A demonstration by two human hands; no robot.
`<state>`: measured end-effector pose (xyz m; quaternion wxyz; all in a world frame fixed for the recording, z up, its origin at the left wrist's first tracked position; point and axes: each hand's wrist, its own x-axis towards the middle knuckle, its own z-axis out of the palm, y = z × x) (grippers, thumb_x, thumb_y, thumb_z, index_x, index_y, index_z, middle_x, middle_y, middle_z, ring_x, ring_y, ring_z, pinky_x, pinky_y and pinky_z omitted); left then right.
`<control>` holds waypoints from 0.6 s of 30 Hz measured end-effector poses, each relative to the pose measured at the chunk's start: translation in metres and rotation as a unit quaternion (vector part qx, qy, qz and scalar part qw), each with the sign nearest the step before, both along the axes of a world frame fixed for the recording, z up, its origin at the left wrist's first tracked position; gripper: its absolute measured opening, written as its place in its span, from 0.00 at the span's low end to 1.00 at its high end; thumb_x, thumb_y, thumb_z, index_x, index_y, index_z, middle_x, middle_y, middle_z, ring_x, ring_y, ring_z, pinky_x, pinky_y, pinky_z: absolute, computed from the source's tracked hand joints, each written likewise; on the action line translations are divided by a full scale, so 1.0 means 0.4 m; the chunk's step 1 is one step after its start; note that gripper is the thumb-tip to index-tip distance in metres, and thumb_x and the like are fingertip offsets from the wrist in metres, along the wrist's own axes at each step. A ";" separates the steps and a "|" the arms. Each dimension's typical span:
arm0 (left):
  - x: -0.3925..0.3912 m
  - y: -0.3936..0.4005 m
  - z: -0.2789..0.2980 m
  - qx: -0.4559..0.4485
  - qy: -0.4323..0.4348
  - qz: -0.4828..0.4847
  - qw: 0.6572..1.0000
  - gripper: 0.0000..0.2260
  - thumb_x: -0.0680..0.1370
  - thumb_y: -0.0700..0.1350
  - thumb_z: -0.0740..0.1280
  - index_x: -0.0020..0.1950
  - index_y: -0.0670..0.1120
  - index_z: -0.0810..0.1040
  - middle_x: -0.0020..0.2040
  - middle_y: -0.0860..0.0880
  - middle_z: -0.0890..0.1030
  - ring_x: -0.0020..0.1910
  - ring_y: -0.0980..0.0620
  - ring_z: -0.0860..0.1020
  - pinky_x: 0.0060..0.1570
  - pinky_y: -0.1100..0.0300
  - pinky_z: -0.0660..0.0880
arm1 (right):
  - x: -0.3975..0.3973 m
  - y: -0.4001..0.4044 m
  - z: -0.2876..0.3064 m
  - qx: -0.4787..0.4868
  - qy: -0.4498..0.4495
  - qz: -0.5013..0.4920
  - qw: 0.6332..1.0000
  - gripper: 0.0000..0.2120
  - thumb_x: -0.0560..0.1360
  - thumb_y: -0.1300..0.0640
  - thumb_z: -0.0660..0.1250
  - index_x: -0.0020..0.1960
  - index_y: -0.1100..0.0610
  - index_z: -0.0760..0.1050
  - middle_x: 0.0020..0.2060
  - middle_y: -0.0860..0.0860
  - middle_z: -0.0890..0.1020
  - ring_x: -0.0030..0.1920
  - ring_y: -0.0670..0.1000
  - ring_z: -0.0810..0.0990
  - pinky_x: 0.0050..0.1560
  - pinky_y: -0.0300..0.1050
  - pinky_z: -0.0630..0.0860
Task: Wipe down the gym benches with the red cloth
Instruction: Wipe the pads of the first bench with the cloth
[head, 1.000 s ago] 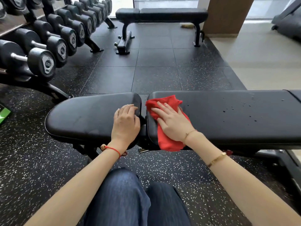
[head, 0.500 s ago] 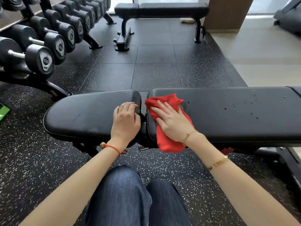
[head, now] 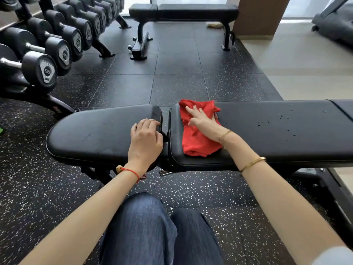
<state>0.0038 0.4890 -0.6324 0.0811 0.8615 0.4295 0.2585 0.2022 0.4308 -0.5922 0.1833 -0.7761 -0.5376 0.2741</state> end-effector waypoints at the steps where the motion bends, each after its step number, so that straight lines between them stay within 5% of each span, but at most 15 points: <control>1: 0.000 -0.001 0.000 0.000 0.001 -0.001 1.000 0.14 0.76 0.41 0.62 0.60 0.44 0.77 0.61 0.46 0.79 0.67 0.45 0.72 0.70 0.44 0.64 | 0.012 -0.015 0.009 0.001 0.017 0.010 1.000 0.29 0.79 0.54 0.56 0.78 0.45 0.52 0.79 0.51 0.46 0.78 0.50 0.41 0.74 0.62 0.33; 7: -0.001 -0.002 -0.002 0.008 0.023 -0.005 1.000 0.13 0.77 0.42 0.62 0.61 0.44 0.77 0.62 0.46 0.78 0.68 0.45 0.71 0.71 0.45 0.63 | -0.022 -0.072 -0.035 0.025 -0.194 0.037 0.980 0.30 0.79 0.41 0.53 0.78 0.42 0.46 0.79 0.49 0.45 0.78 0.51 0.42 0.76 0.59 0.37; 18: -0.001 -0.004 0.002 0.016 0.024 -0.006 1.000 0.13 0.76 0.41 0.62 0.60 0.44 0.78 0.61 0.45 0.79 0.67 0.44 0.72 0.70 0.44 0.64 | -0.057 0.003 -0.029 0.011 -0.202 -0.012 0.979 0.27 0.80 0.43 0.50 0.78 0.42 0.48 0.79 0.49 0.45 0.79 0.52 0.44 0.76 0.59 0.38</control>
